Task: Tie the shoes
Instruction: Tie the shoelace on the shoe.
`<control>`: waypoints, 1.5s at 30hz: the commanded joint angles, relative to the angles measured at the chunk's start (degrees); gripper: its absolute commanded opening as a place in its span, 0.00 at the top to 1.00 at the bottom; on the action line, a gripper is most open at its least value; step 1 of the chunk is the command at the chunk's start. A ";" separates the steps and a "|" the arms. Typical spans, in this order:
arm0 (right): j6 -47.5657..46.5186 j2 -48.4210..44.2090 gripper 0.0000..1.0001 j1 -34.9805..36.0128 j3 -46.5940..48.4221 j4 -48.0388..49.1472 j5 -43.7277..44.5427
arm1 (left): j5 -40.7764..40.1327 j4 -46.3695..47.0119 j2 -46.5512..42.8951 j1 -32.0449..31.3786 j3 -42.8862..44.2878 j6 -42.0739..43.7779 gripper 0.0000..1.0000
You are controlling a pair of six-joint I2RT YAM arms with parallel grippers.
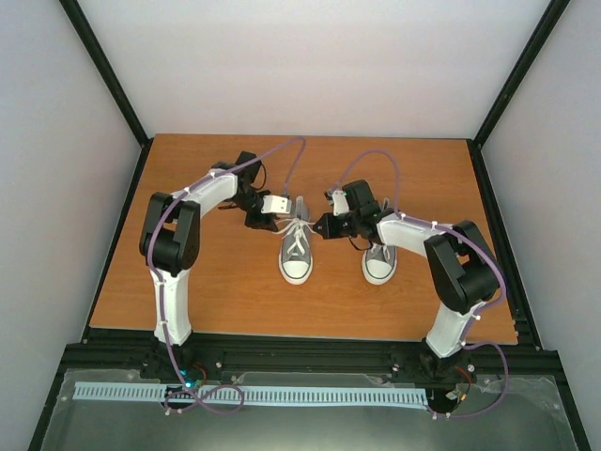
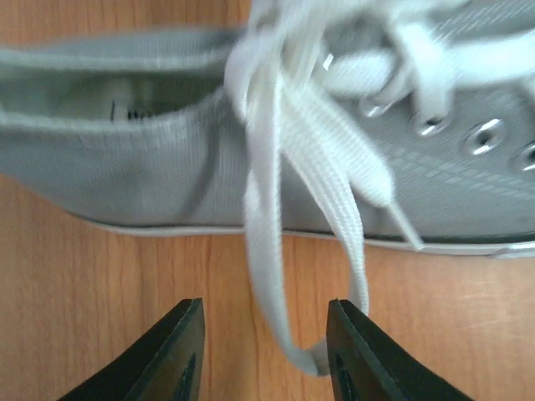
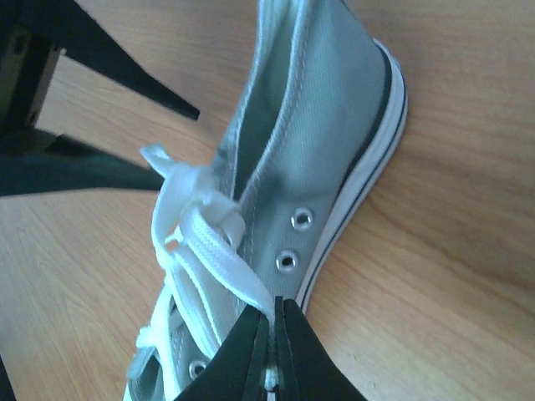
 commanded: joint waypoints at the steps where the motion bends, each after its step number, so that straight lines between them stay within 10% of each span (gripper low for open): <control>1: -1.91 2.41 0.97 0.36 4.11 0.23 -0.20 | 9.97 -7.93 -5.56 0.29 6.89 -0.65 0.54; 11: -2.66 3.15 0.97 0.28 6.40 -0.80 1.22 | 12.42 2.13 -8.93 -6.08 3.44 -21.09 0.50; 16: -2.10 2.80 0.97 0.26 6.40 -0.31 1.77 | 9.23 9.71 -4.53 -6.60 4.07 -34.92 0.63; 27: -1.54 2.76 0.97 0.18 6.99 -0.01 1.75 | 9.91 10.01 -6.03 -7.45 -1.64 -29.65 0.57; 36: -2.07 2.00 0.97 -0.08 7.95 -1.09 1.57 | 6.25 12.48 -3.75 -7.47 -2.59 -30.95 0.84; 45: -3.65 -1.09 0.97 -1.83 8.17 -3.49 1.98 | 6.45 11.11 -4.14 -7.44 -4.17 -29.44 0.82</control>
